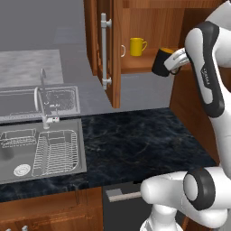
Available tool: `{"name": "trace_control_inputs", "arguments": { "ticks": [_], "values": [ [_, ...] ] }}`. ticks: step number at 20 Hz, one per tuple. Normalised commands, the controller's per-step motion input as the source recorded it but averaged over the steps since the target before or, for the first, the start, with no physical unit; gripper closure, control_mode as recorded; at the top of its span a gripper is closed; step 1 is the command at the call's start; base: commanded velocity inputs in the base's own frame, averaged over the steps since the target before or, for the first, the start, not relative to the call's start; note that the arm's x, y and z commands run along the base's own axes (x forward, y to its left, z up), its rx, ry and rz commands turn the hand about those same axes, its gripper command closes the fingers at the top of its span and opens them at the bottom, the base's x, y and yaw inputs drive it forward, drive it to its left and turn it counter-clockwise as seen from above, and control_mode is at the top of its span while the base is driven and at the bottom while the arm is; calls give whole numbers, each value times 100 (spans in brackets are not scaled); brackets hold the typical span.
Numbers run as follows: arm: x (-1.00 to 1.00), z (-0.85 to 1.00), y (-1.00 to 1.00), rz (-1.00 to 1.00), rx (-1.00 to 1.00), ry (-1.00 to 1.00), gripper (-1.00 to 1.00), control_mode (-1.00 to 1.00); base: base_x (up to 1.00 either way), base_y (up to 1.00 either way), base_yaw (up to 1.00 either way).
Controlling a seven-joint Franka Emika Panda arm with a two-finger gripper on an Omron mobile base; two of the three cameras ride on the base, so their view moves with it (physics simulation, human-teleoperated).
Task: Pick the mug on the counter and place it in the cabinet with the handle facing the right, like the mugs already inside.
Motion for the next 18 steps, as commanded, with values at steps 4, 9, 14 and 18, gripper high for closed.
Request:
{"name": "trace_control_inputs", "arguments": {
  "ticks": [4,9,14,18],
  "values": [
    [29,0,0,0,0,-2,100,-100,0,0,0],
    [30,3,0,0,0,0,100,-100,0,0,0],
    [30,3,0,0,0,0,100,-100,0,0,0],
    [34,0,0,0,0,0,100,-100,0,0,0]
  ]
}}
